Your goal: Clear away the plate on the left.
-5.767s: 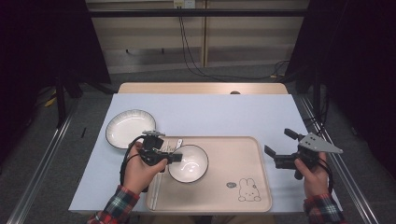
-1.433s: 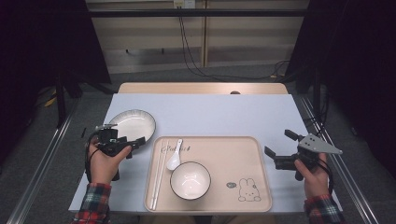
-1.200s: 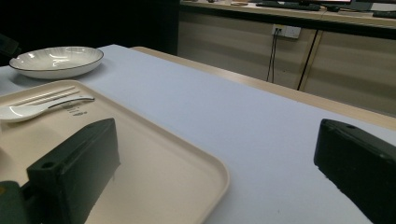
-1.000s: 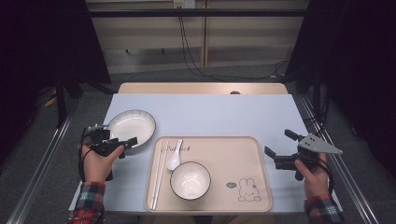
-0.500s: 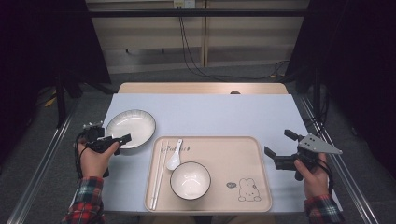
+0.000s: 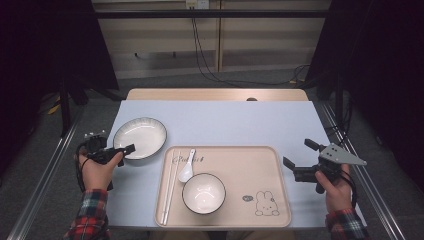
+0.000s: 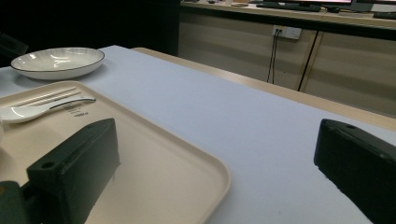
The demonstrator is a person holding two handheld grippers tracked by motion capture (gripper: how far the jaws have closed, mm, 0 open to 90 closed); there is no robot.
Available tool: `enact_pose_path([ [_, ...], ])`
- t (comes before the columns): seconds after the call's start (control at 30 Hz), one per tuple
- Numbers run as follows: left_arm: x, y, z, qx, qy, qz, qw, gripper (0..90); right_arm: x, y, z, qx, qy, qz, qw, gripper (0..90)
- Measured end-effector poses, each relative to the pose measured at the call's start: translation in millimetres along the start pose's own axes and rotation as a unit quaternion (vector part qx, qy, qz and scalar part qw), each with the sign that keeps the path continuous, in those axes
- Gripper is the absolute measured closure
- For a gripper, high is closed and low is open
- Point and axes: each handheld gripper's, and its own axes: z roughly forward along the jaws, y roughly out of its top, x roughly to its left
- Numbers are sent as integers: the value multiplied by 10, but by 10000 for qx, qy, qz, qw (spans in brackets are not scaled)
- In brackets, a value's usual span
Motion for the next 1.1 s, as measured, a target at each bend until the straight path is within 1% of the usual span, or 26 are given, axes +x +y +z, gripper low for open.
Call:
enact_pose_path([
  [0.03,18,-14,18,50,51,9,10000,154,-2,0,0,-6,-5,-12,10000,0],
  [0.1,40,-32,46,29,30,-91,10000,158,-2,0,1,-9,-14,-10,10000,0],
  [0.13,48,-44,55,48,63,-198,9998,174,-3,0,1,-4,-5,-9,10000,0],
  [0.17,52,-51,70,21,54,-238,9997,200,-2,0,1,-4,-4,-8,10000,0],
  [0.2,77,-53,77,74,-30,-140,9999,212,-2,0,1,-5,-2,-13,10000,0],
  [0.23,73,-57,89,92,17,-161,9998,222,0,0,1,0,7,-3,10000,0],
  [0.3,68,-66,116,17,87,-238,9997,260,-3,-1,2,-4,-6,-15,10000,0],
  [0.37,95,-69,128,-8,123,-288,9995,298,-2,0,1,0,-41,-3,10000,0],
  [0.4,111,-73,135,-29,129,-280,9995,329,-3,0,0,3,-33,-9,10000,0],
  [0.47,125,-89,164,-113,111,-385,9991,352,-2,1,0,-8,-46,-1,10000,0],
  [0.5,135,-100,186,-109,51,-436,9990,379,-3,1,0,-5,-45,-2,10000,0],
  [0.53,131,-105,195,-121,128,-416,9990,378,-2,1,-2,-2,-54,15,10000,0],
  [0.6,110,-97,201,-135,197,-461,9987,400,-5,1,-2,-7,-67,7,10000,0],
  [0.63,107,-93,202,-98,249,-400,9988,405,-5,1,0,-21,-34,14,10000,0],
  [0.67,103,-91,204,-80,290,-384,9988,419,-5,1,-1,-16,-32,20,10000,0],
  [0.73,104,-91,198,-69,356,-427,9984,478,-10,0,-2,12,-43,-4,10000,0],
  [0.77,117,-92,192,-39,376,-348,9987,503,-9,-1,1,6,-24,-2,10000,0],
  [0.8,112,-97,192,-59,423,-373,9984,526,-7,0,3,9,-5,-18,10000,0],
  [0.87,117,-100,187,-33,502,-348,9981,578,-1,-1,11,8,-1,-11,10000,0],
  [1.0,110,-96,198,-68,556,-515,9971,605,10,3,20,1,14,-17,10000,0],
  [1.03,116,-91,192,-33,569,-564,9968,612,10,2,25,6,28,-23,10000,0],
  [1.1,126,-85,196,-57,526,-750,9958,636,12,1,36,18,12,-33,10000,0],
])
